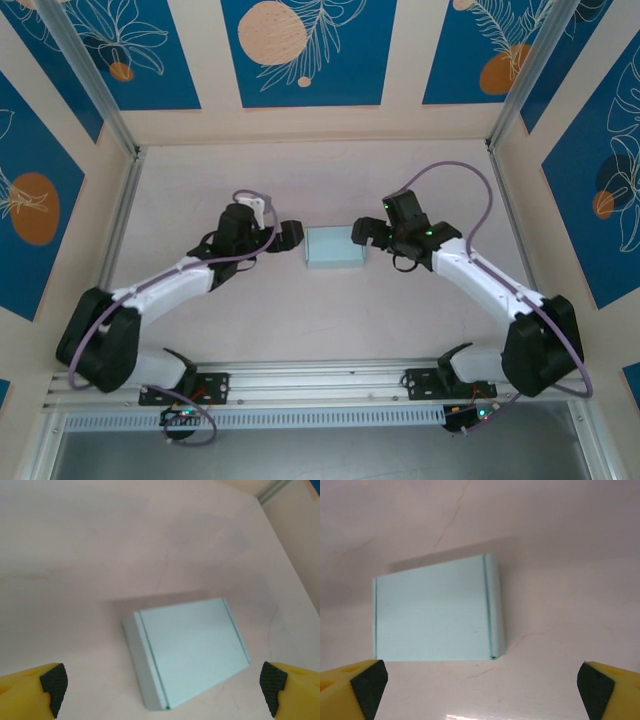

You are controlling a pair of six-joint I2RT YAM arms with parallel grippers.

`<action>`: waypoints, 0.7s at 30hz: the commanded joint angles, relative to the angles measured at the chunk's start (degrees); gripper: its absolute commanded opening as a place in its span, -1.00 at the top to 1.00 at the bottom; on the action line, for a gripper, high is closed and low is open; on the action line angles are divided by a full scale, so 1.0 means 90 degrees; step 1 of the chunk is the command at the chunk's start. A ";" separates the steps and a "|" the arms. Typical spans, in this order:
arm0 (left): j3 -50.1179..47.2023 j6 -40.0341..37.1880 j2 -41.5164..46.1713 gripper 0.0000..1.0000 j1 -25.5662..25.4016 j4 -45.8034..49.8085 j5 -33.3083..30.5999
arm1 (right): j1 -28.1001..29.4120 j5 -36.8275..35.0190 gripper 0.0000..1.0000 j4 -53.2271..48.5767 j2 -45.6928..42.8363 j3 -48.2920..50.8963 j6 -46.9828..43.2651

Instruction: Fold the paper box

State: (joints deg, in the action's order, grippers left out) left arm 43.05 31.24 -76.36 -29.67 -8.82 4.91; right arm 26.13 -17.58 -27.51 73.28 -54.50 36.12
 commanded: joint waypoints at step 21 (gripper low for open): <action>-0.3739 -0.3794 0.3096 -1.00 0.1647 -0.2114 -0.2988 | -0.1990 -0.0920 -0.99 0.4501 -0.1666 0.3249 -0.2605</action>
State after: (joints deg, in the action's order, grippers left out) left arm 12.93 0.10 -46.33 -17.37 -19.31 -22.59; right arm 9.54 -29.04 1.08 58.81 -28.75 16.36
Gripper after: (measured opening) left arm 0.999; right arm 0.995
